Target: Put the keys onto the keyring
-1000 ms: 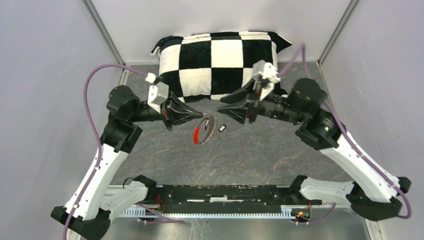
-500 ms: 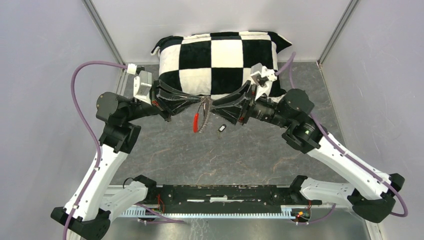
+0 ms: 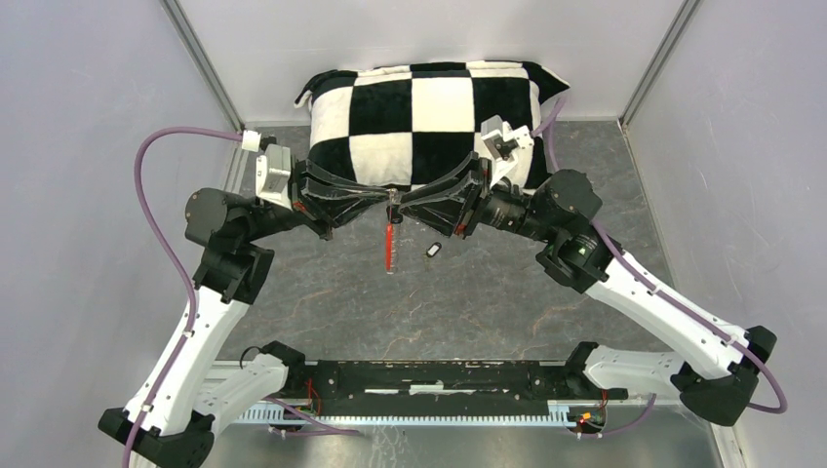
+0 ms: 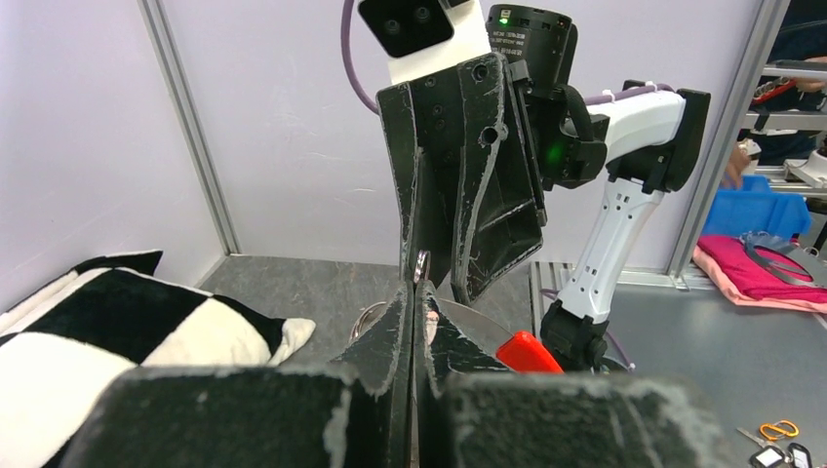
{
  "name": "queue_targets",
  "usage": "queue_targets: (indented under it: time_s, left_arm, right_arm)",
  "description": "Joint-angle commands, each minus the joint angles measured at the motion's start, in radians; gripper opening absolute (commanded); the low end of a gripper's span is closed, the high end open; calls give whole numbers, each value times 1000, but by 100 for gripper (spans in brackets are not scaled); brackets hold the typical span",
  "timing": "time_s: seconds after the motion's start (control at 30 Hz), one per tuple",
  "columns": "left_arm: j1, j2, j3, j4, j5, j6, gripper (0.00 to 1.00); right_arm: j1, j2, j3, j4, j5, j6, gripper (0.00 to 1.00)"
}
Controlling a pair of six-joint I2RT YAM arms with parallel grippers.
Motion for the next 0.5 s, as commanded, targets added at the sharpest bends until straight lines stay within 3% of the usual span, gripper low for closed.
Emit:
queue_targets:
  time_s: [0.0, 0.3, 0.47]
  left_arm:
    - [-2, -19, -10, 48, 9, -13, 2]
    - [-3, -24, -30, 45, 41, 27, 2]
    - [-3, -34, -36, 18, 32, 67, 2]
  right_arm:
    - [-5, 22, 29, 9, -53, 16, 31]
    - [-6, 81, 134, -142, -136, -52, 29]
    - [-50, 39, 203, -340, -63, -190, 45]
